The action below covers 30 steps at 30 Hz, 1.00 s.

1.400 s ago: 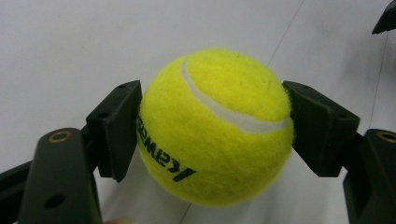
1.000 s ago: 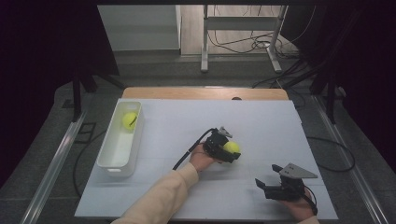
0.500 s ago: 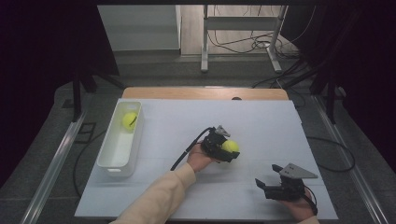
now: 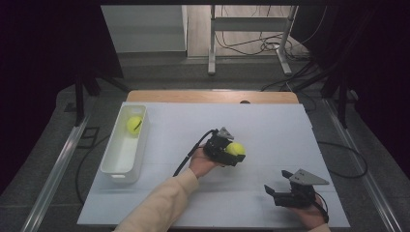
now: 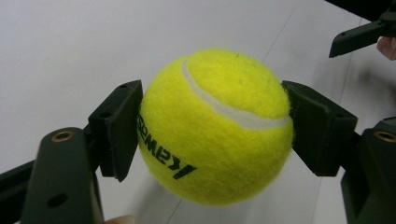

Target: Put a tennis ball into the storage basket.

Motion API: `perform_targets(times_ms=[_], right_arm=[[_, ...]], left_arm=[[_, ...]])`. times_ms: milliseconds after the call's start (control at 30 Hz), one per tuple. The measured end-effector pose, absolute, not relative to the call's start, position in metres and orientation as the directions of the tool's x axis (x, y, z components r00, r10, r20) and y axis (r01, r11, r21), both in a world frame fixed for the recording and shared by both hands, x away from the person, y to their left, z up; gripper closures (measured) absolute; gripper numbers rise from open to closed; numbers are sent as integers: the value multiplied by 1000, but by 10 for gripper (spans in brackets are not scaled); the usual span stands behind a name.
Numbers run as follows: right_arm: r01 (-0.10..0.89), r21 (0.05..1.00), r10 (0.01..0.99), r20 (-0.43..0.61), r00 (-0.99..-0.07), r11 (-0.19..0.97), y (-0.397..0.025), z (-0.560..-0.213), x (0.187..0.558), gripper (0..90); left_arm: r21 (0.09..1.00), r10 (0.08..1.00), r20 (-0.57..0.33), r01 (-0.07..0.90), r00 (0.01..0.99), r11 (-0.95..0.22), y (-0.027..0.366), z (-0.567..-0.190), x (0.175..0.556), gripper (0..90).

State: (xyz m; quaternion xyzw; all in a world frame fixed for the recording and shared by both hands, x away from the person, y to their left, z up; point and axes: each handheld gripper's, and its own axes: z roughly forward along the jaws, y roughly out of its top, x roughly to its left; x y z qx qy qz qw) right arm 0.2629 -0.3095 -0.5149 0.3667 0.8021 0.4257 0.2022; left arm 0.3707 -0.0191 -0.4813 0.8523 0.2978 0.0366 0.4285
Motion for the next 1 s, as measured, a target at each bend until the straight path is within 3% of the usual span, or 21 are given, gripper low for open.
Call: perform_targets(times_ms=[1000], right_arm=[[414, 833, 762, -15, -647, 368, -310, -515, 263, 129]], left_arm=[[788, 553, -205, 471, 807, -395, 4, -463, 364, 256]])
